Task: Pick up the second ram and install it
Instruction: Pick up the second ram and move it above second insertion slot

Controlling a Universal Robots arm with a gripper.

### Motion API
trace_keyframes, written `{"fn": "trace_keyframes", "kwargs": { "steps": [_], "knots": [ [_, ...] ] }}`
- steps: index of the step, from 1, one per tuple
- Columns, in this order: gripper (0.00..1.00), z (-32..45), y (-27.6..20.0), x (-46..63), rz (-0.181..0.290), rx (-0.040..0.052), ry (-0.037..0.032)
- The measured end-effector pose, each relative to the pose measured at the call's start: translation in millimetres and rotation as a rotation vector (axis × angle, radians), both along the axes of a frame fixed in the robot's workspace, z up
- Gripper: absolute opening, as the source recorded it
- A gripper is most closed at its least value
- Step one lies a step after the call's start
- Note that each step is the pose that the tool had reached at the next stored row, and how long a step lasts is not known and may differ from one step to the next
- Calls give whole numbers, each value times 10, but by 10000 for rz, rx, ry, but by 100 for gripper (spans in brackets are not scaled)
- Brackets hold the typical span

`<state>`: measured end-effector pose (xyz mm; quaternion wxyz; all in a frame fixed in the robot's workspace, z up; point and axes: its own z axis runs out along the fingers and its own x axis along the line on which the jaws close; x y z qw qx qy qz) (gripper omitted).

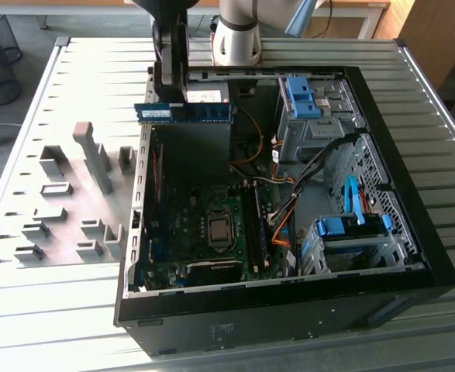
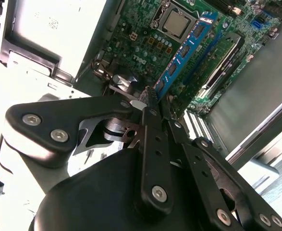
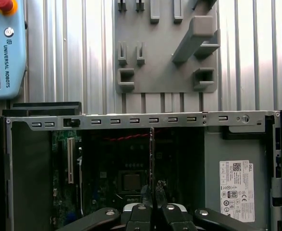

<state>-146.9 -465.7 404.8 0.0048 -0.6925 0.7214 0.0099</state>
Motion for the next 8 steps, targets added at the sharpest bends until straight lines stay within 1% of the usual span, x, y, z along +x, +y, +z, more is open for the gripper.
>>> {"fn": "trace_keyframes", "kwargs": {
  "steps": [8],
  "knots": [
    [14, 0, 0, 48, 0, 0, 0]
  ]
}}
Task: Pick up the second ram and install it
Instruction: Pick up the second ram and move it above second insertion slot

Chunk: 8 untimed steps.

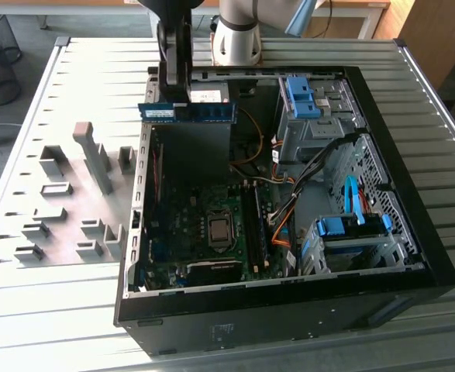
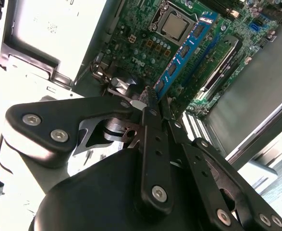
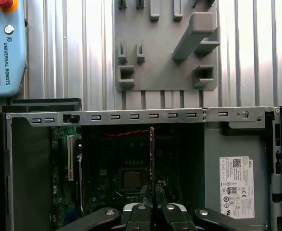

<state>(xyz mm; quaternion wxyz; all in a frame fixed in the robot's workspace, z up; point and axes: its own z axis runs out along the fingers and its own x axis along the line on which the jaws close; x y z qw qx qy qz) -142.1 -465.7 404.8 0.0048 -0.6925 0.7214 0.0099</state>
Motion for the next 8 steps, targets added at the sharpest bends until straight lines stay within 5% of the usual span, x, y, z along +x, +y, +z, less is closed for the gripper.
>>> {"fn": "trace_keyframes", "kwargs": {
  "steps": [8],
  "knots": [
    [14, 0, 0, 55, 0, 0, -1]
  ]
}}
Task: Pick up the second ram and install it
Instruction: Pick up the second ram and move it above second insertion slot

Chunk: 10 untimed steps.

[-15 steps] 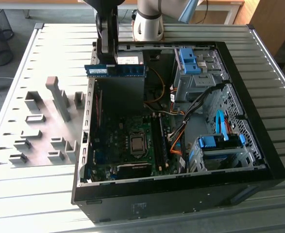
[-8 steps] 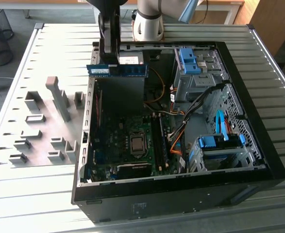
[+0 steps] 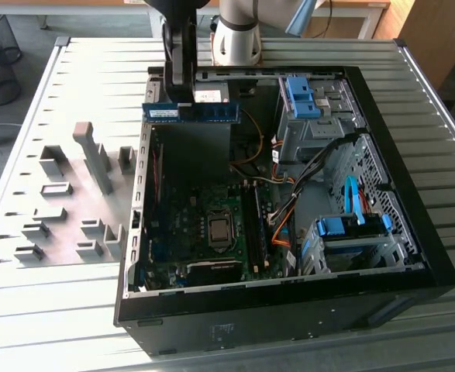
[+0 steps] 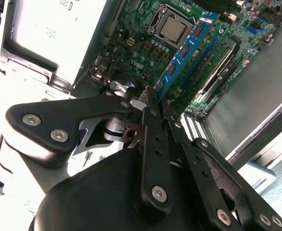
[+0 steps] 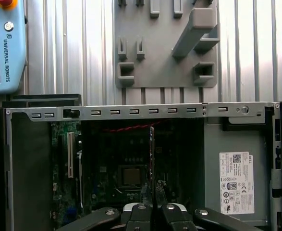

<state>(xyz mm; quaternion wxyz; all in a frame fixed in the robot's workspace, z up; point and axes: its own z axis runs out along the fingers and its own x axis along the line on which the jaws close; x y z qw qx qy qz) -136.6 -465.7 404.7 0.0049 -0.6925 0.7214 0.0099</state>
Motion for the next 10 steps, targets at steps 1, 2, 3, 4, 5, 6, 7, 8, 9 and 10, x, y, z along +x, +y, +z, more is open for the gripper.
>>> {"fn": "trace_keyframes", "kwargs": {
  "steps": [1, 2, 3, 4, 5, 6, 7, 8, 9, 10],
  "knots": [
    [14, 0, 0, 7, 0, 0, 0],
    [14, 0, 0, 14, 1, 0, 0],
    [14, 0, 0, 20, 0, 0, 0],
    [14, 0, 0, 27, 1, 1, 0],
    [14, 0, 0, 33, 1, 0, 0],
    [14, 0, 0, 39, 1, 0, 0],
    [14, 0, 0, 44, 1, 0, 0],
    [14, 0, 0, 44, 0, 0, 0],
    [14, 0, 0, 46, 0, 0, 0],
    [14, 0, 0, 47, 0, 0, 0]
  ]
}}
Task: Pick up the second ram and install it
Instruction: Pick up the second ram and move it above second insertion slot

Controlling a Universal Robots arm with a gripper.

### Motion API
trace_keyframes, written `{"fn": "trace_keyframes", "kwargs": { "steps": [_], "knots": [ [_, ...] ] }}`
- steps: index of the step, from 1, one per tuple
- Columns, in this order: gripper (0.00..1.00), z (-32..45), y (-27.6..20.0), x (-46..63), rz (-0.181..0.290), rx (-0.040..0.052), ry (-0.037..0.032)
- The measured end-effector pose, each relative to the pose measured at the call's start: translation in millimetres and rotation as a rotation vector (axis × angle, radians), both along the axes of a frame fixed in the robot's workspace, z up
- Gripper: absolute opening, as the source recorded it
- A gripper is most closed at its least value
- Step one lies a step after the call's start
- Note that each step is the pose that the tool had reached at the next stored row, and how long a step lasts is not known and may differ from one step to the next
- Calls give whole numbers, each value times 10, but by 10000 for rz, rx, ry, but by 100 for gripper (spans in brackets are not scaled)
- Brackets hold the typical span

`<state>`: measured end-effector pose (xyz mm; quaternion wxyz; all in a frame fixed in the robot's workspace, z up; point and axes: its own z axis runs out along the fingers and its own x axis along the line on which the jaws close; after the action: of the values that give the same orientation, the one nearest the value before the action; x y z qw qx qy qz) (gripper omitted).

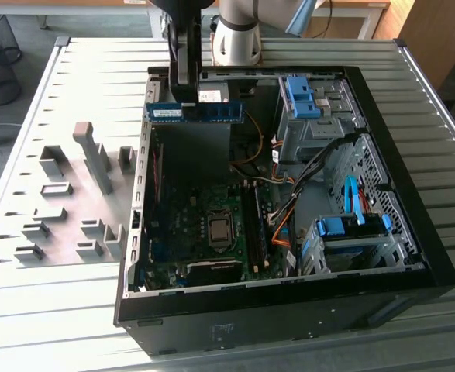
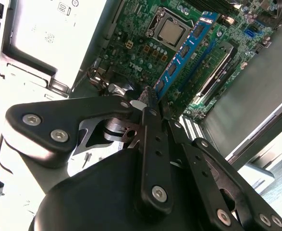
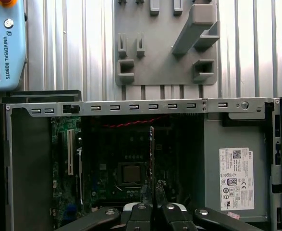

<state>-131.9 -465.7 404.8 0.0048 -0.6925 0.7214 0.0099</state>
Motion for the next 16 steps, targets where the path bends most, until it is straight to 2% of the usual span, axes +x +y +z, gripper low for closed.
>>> {"fn": "trace_keyframes", "kwargs": {
  "steps": [16],
  "knots": [
    [14, 0, 0, 92, 0, 0, 0]
  ]
}}
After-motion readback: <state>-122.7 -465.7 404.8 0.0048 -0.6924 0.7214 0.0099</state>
